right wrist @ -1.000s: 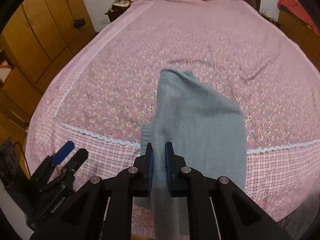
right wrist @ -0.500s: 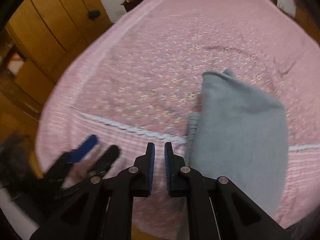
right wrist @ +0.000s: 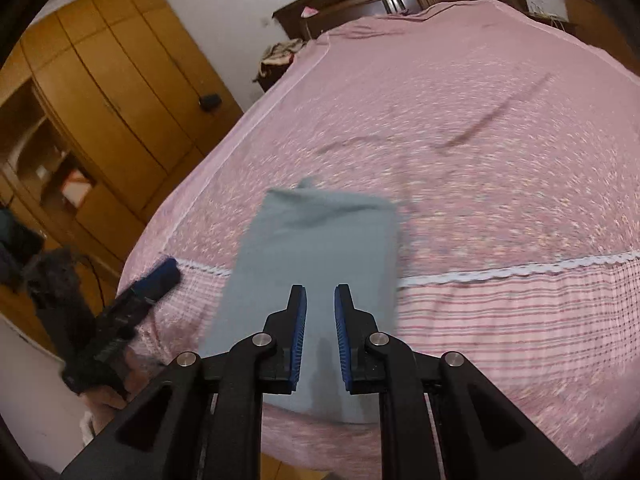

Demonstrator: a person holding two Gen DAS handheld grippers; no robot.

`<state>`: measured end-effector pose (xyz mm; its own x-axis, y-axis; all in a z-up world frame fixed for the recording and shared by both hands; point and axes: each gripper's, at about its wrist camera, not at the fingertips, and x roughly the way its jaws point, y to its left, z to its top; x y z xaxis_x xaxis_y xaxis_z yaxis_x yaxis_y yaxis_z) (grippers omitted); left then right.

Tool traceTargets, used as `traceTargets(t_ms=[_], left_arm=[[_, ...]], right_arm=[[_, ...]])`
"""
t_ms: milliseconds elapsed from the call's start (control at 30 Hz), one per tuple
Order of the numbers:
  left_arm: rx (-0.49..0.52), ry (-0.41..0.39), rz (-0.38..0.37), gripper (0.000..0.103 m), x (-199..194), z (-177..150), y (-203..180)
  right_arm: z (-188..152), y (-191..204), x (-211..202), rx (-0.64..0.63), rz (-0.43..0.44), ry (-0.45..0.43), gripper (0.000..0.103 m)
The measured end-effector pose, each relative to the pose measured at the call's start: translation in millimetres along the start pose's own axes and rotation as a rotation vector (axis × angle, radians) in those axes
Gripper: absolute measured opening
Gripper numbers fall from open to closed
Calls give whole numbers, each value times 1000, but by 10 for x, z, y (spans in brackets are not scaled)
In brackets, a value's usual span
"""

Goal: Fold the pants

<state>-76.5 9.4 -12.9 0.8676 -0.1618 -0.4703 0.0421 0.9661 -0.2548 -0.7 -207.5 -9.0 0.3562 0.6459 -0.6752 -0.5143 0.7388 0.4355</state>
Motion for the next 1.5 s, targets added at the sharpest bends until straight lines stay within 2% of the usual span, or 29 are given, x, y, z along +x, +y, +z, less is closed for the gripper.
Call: traceTargets(t_ms=[67, 133, 167, 200, 233, 267, 300, 333, 400, 500, 567, 633, 667, 700, 733, 833, 967, 1000, 1067, 1133, 1167, 1267, 1333, 1367, 1500], left_arm=[[17, -27, -52, 50, 82, 113, -212], [48, -11, -81, 50, 231, 199, -426], [73, 12, -79, 43, 347, 196, -539], [101, 44, -54, 33, 472, 179, -607], [124, 93, 2, 28, 623, 119, -655], [144, 154, 82, 22, 789, 12, -653], [169, 204, 149, 16, 919, -104, -618], [190, 232, 188, 15, 998, -207, -576], [187, 202, 178, 15, 962, -266, -540], [177, 151, 161, 15, 833, -246, -520], [113, 135, 126, 19, 771, -252, -430], [2, 141, 48, 32, 711, -244, -301], [-37, 145, 18, 44, 700, -235, -253], [-64, 151, 6, 55, 677, -232, -213], [-82, 159, 17, 58, 652, -222, -185], [-106, 184, 63, 58, 608, -276, -157], [-155, 145, 26, 56, 333, -455, -181], [-151, 128, 7, 46, 269, -477, -202], [-122, 84, -25, 35, 163, -489, -330], [-106, 49, -43, 35, 72, -459, -383], [-109, 62, -55, 35, 113, -429, -396], [-140, 108, 10, 43, 252, -435, -349], [-149, 138, 52, 44, 332, -475, -325], [-154, 147, 48, 44, 350, -499, -327], [-136, 70, 31, 44, 173, -524, -423]], right_arm=[[33, -126, 48, -13, 37, -9, 17], [86, -199, 145, -35, 98, -8, 17], [91, -216, 213, -43, 131, -5, 17], [75, -225, 303, -48, 165, 7, 17], [20, -220, 454, -54, 191, 48, 17], [-70, -186, 596, -77, 188, 88, 17], [-142, -145, 648, -114, 171, 92, 17], [-208, -108, 645, -151, 165, 71, 17], [-332, -92, 541, -186, 188, 3, 17], [-381, -180, 406, -183, 210, -27, 17], [-374, -270, 371, -166, 214, -33, 17], [-348, -380, 386, -121, 222, -39, 17], [-330, -441, 405, -82, 235, -40, 17], [-339, -468, 425, -58, 242, -39, 17], [-345, -475, 399, -46, 245, -39, 17], [-345, -459, 401, -61, 211, -42, 17], [-344, -474, 496, -62, 176, -28, 24], [-351, -495, 521, -43, 185, -25, 24], [-373, -532, 532, -9, 208, -18, 25], [-387, -598, 511, 16, 230, -12, 25], [-388, -631, 499, 23, 237, -10, 26], [-391, -645, 486, 22, 236, -8, 27], [-378, -637, 494, 14, 229, -8, 27], [-388, -621, 489, 11, 225, -9, 27], [-394, -546, 525, 18, 226, -7, 28]])
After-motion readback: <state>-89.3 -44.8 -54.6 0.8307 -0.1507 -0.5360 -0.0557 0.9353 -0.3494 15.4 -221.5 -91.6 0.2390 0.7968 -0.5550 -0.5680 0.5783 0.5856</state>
